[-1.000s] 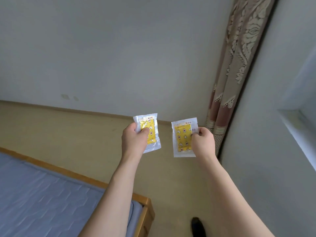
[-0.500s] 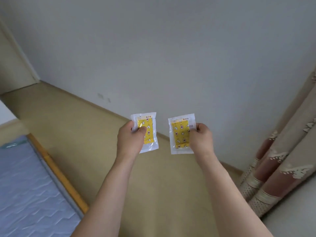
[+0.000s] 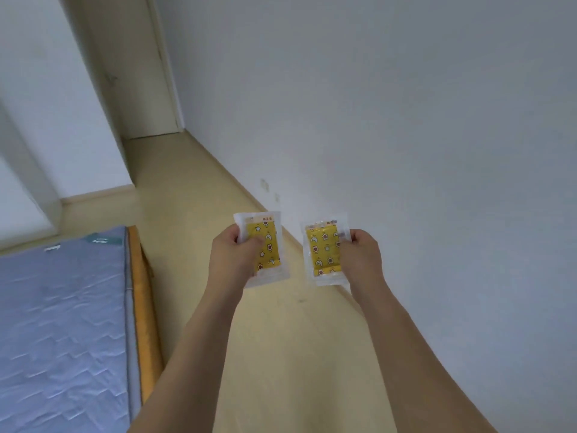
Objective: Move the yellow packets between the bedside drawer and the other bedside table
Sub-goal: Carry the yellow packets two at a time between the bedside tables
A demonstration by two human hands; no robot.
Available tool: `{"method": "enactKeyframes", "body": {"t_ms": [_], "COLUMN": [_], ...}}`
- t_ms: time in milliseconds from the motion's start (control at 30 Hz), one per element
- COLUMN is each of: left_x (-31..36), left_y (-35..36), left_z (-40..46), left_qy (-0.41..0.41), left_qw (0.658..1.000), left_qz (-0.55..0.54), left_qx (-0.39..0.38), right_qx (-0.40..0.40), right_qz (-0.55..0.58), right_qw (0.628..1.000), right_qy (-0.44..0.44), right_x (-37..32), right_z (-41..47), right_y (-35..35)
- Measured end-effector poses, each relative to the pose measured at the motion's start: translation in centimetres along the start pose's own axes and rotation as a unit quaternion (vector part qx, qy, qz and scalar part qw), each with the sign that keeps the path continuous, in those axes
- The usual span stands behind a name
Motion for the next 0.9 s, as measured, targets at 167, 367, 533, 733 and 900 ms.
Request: {"method": "enactKeyframes", "body": {"t_ms": [167,367,533,733,900], "left_x": [0.5,-0.5,1.5,6.5,5.7], "left_y": [-3.3,-5.9,-8.3,-14.4,-20.0], "left_z": [9.5,23.3,36.4,49.5,59.0], "left_qy": [-0.005,-0.006,0.005,0.046,0.035], "left_qw": [0.998,0.993,0.986,0.967,0.952], "left_qz": [-0.003,0.02,0.032,0.025,0.026], "left_qx": [0.057,0.119,0.163,0.248,0.302], "right_qx": [-0.053,-0.119,-0.154,-0.198,-0.257], "right_qz": [0.002,0.038,0.063,0.078,0.057], "right_qw": [0.998,0.992,0.986,0.976,0.964], "right_qy": [-0.018,-0.009,-0.029,-0.048,-0.038], "right_x": [-3.5,-5.3,-9.8,-17.5,-20.7], "right_z": [9.5,21.2,33.3,44.2,49.7], "right_y": [9.2,21.3,30.8,42.9,55.1]}}
Point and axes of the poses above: each hand's wrist, its own z-axis towards the middle knuckle, its own y-axis out of the palm, x = y × z, the point moved 9 cm from there along z, towards the middle knuckle, and after that the axes turned 3 degrees about -x, right-handed, at the moved point
